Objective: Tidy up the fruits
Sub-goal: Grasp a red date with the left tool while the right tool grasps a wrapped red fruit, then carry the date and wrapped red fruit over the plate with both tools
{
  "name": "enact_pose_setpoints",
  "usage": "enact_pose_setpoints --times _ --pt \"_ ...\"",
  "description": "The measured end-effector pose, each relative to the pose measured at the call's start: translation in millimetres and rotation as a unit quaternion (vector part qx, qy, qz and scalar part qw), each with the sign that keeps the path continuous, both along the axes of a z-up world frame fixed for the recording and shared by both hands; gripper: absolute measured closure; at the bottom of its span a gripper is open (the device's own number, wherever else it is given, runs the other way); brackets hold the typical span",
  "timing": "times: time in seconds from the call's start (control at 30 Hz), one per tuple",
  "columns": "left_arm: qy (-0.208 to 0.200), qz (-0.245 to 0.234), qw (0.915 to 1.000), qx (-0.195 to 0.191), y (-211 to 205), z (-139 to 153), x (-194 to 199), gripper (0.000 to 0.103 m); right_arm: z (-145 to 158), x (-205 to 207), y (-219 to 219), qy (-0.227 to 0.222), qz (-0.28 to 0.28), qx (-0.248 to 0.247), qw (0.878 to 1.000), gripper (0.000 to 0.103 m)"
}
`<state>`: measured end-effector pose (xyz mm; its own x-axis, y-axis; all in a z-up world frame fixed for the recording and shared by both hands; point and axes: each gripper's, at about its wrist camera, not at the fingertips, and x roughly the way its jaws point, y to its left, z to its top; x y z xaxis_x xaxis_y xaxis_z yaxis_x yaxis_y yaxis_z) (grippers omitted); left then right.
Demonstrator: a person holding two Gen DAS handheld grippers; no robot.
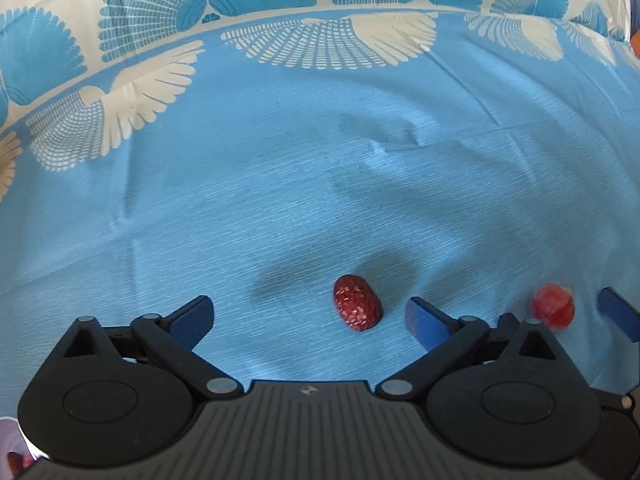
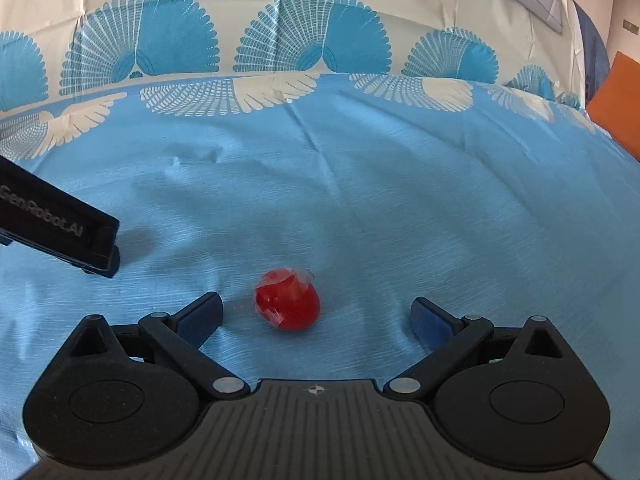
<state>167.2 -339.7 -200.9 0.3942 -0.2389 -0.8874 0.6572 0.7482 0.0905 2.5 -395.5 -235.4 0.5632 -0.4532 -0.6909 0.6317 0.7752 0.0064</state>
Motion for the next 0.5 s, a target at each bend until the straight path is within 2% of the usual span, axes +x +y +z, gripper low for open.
enact_pose_setpoints --times 0.03,0.07,0.1,0.13,0.17,0.37,0.5 --pt "0.008 -0.011 0.9997 -0.02 2.1 0.7 -2.0 0.05 2.0 -1.5 1.8 -0.007 0.008 -0.002 1.0 0.025" --pt "0.018 -0.022 0.9989 -0.037 3.5 2.7 -4.3 0.061 3.6 -1.8 4.3 -0.009 0.012 -0.01 1.0 0.049" --pt "0.013 -0.025 0.999 -0.036 3.0 5.4 -8.3 0.08 5.0 -1.8 6.6 -0.008 0.015 -0.018 1.0 0.055" --pt "0.004 -0.028 0.9991 -0.031 2.4 7.6 -12.7 0.081 6.2 -2.8 6.5 -0.011 0.013 -0.019 1.0 0.068" --pt "-0.003 -0.031 0.999 -0.032 3.9 10.1 -16.4 0.081 6.9 -3.7 5.3 -0.016 0.01 -0.016 1.0 0.072" --pt "-0.026 -0.032 0.9986 -0.032 28.7 51.6 -46.7 0.081 17.2 -20.2 -2.8 -0.038 -0.038 -0.009 0.999 0.072" --pt "-0.035 -0.018 0.9988 -0.03 66.8 91.5 -70.4 0.081 40.5 -38.1 5.5 -0.049 -0.048 0.007 0.998 0.072"
